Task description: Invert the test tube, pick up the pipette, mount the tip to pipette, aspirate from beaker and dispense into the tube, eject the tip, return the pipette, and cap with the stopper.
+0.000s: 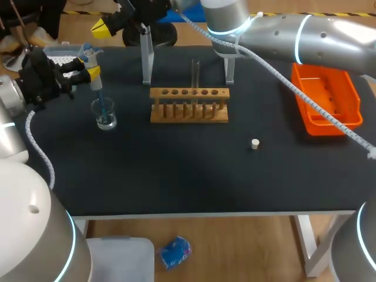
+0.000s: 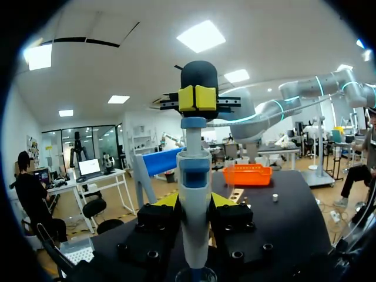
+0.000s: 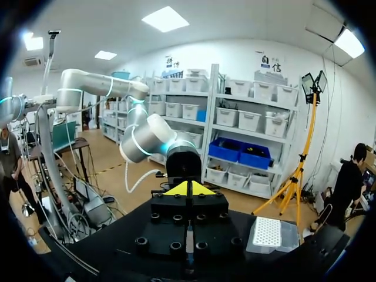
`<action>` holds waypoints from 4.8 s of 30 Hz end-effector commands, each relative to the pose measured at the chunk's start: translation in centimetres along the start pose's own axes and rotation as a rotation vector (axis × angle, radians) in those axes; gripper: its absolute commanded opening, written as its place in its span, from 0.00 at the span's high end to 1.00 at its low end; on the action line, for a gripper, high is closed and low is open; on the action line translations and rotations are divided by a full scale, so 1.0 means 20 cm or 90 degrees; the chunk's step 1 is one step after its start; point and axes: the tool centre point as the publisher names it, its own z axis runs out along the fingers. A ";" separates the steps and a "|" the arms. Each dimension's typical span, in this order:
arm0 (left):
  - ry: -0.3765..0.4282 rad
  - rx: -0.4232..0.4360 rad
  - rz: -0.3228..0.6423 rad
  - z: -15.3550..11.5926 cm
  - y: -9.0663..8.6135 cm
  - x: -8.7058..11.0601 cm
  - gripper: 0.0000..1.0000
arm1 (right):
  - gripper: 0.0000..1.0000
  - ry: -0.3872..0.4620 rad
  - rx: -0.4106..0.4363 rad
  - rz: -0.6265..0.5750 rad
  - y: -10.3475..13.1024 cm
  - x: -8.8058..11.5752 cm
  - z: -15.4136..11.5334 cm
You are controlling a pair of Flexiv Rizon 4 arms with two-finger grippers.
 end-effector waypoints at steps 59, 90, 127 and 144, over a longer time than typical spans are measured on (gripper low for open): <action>-0.003 0.000 0.001 0.00 0.00 0.00 1.00 | 1.00 0.073 -0.064 0.017 -0.09 -0.04 0.19; -0.003 0.000 0.001 0.00 0.00 0.00 1.00 | 1.00 0.065 -0.074 0.042 -0.17 -0.03 0.23; -0.003 0.000 0.001 0.00 0.00 0.00 1.00 | 0.00 -0.039 0.039 0.007 0.09 0.26 -0.14; -0.003 0.000 0.001 0.00 0.00 0.00 1.00 | 0.00 -0.131 0.085 0.005 0.02 0.43 -0.38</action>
